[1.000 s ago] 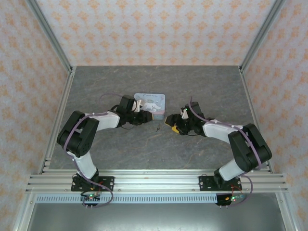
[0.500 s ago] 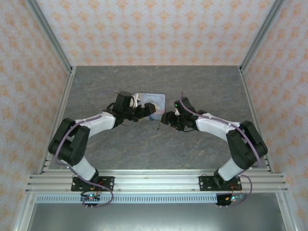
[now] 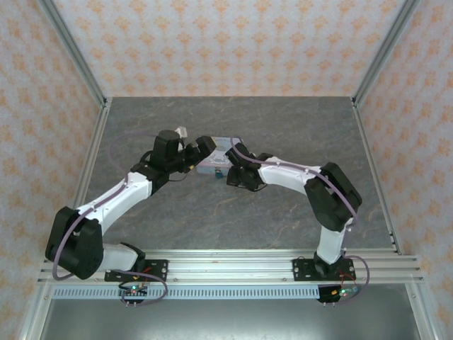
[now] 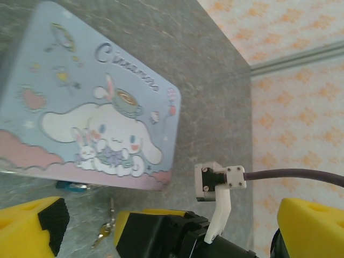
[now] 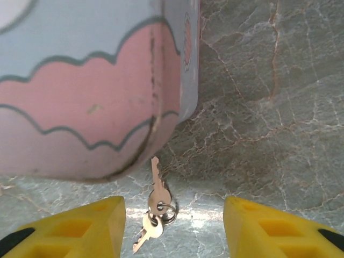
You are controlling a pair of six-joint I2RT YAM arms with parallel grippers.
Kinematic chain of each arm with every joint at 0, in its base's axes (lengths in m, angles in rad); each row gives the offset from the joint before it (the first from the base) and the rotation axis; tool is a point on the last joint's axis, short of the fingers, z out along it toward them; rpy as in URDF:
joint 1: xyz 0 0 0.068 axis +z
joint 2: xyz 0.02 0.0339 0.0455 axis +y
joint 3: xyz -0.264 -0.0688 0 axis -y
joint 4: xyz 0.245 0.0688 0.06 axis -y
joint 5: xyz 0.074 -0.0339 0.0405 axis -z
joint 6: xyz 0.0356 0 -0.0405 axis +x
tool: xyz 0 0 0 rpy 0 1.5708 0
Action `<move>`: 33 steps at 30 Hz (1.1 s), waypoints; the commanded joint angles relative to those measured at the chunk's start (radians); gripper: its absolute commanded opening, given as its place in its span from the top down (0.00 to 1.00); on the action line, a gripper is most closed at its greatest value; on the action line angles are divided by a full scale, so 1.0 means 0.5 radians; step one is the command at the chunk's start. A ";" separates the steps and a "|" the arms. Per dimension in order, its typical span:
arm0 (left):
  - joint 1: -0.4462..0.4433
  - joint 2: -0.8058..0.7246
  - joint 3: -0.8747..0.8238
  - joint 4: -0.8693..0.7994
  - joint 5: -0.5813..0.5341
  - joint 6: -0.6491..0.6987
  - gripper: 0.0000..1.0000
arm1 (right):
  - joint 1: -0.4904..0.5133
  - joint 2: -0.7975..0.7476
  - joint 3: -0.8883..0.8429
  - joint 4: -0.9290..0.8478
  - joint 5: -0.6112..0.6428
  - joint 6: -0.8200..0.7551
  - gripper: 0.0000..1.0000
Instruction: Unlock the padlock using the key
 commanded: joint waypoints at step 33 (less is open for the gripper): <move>0.094 -0.281 -0.212 -0.173 0.036 -0.015 0.00 | 0.056 -0.397 -0.420 0.318 -0.092 -0.063 1.00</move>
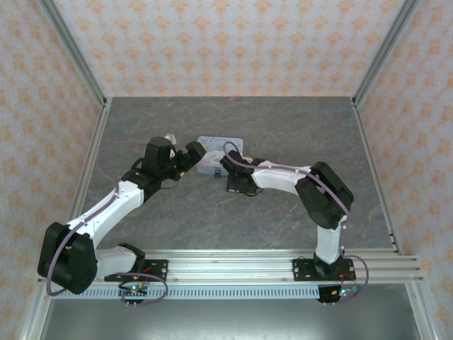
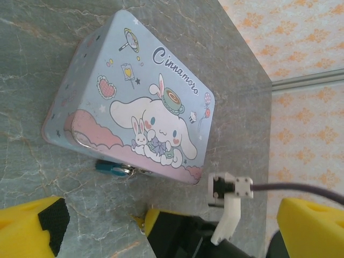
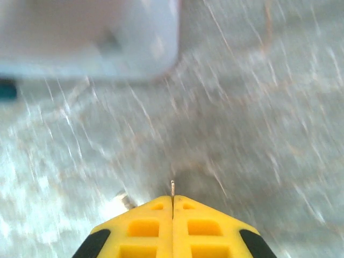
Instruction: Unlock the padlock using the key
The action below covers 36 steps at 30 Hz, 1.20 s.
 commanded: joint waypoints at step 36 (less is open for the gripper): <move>-0.340 0.631 0.177 1.014 0.474 -0.401 0.48 | -0.776 -0.726 -0.904 2.065 -2.010 0.407 1.00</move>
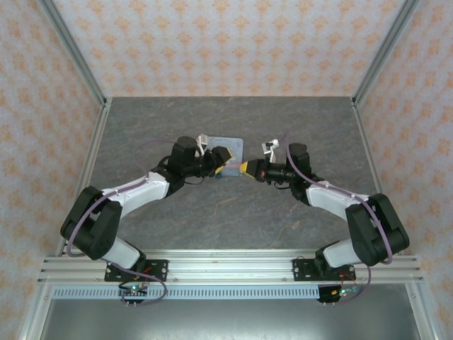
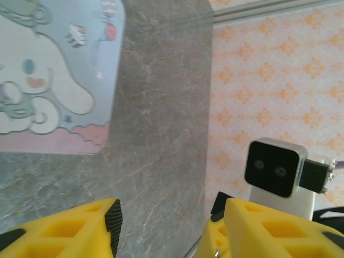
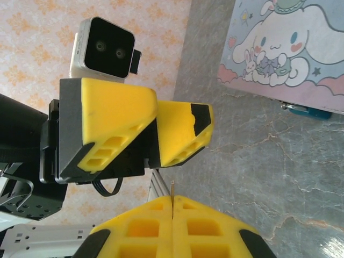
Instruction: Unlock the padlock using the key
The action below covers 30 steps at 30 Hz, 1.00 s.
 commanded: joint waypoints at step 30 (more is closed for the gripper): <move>-0.148 0.126 0.002 0.499 0.208 -0.135 0.84 | -0.005 0.009 -0.042 0.239 0.020 0.062 1.00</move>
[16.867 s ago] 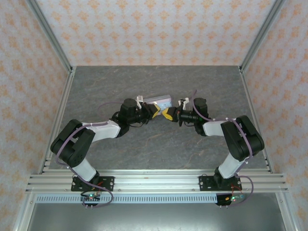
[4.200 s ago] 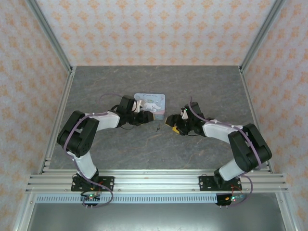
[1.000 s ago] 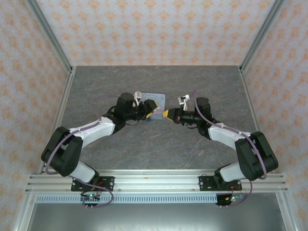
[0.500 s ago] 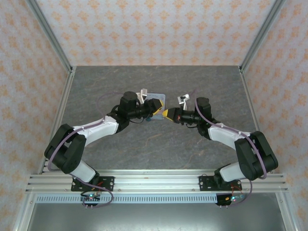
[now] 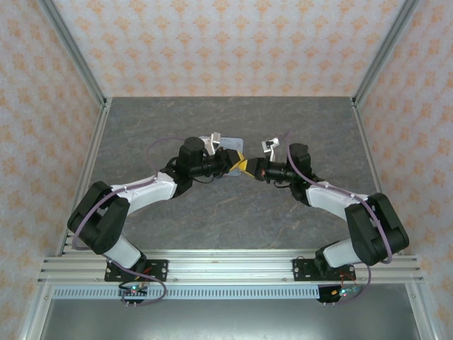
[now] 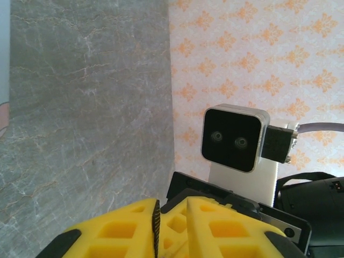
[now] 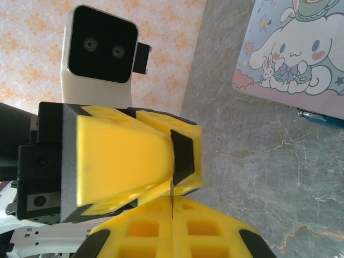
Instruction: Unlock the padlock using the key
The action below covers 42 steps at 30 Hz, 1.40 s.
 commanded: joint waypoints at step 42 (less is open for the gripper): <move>-0.081 -0.017 -0.274 0.540 -0.738 -0.474 1.00 | 0.058 -0.335 -0.375 0.434 1.125 0.566 0.50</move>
